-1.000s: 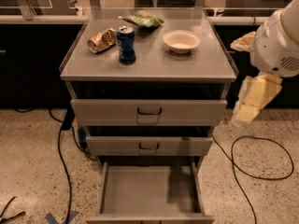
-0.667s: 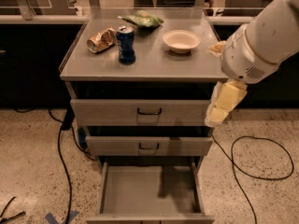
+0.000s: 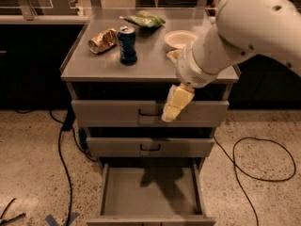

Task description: Place pepsi can into bottom drawer

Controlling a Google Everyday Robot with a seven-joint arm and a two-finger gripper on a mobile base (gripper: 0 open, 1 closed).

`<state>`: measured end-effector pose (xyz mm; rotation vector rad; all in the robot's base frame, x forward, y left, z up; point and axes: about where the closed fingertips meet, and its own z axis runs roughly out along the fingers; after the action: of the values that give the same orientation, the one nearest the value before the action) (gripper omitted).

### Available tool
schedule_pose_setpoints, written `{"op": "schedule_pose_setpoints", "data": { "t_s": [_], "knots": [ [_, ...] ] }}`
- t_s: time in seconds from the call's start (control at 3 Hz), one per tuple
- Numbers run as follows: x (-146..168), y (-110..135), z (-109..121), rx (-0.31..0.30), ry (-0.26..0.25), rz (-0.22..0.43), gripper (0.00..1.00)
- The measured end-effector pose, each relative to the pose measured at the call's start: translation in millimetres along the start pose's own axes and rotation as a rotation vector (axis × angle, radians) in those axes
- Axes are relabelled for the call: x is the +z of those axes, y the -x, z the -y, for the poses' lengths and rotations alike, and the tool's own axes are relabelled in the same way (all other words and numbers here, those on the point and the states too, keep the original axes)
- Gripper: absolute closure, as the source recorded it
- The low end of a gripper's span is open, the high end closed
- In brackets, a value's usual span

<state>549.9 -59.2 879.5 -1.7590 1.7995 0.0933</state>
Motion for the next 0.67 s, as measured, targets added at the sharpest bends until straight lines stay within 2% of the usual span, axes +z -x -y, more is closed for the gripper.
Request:
{"op": "schedule_pose_setpoints", "data": {
  "t_s": [0.33,0.67],
  "knots": [
    [45.4,20.6,22.1,0.001,-0.019,0.043,0.0],
    [45.4,20.6,22.1,0.001,-0.019,0.043,0.0]
  ]
}}
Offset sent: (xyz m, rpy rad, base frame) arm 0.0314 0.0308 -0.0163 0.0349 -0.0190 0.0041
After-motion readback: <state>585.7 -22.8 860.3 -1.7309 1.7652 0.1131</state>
